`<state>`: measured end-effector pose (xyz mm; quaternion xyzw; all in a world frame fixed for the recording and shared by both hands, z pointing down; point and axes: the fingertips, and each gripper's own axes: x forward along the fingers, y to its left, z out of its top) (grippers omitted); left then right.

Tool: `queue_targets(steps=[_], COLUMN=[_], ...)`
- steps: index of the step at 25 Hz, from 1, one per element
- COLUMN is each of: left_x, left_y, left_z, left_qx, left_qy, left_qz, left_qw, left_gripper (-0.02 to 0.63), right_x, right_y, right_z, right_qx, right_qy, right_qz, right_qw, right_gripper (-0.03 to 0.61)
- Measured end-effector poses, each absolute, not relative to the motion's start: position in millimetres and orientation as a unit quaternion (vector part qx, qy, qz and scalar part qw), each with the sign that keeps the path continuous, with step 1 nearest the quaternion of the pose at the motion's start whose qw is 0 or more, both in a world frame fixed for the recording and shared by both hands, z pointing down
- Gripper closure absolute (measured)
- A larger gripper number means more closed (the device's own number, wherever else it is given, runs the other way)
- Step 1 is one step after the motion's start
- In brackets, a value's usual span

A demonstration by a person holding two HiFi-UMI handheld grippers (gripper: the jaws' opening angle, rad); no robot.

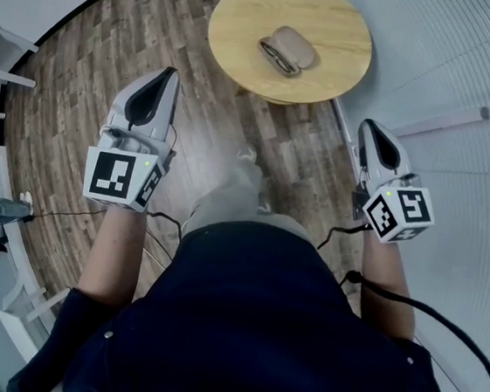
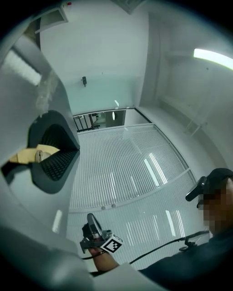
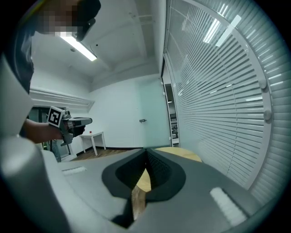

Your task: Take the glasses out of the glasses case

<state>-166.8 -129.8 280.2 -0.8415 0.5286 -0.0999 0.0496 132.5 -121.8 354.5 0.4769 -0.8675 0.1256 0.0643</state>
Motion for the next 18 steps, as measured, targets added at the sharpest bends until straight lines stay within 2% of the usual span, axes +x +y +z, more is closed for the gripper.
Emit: queue_targets(steps=[18], left_x=[-139], left_y=[-160], left_z=[279], left_qx=[-0.873], left_qy=[0.478], left_qz=[-0.074], left_qw=[0.065], left_gripper=[0.611], right_x=[135], right_y=[-109], right_z=[360], right_qx=[0.504], right_qy=[-0.853], right_qz=[0.114], right_qw=[0.080], right_gripper=[0.571])
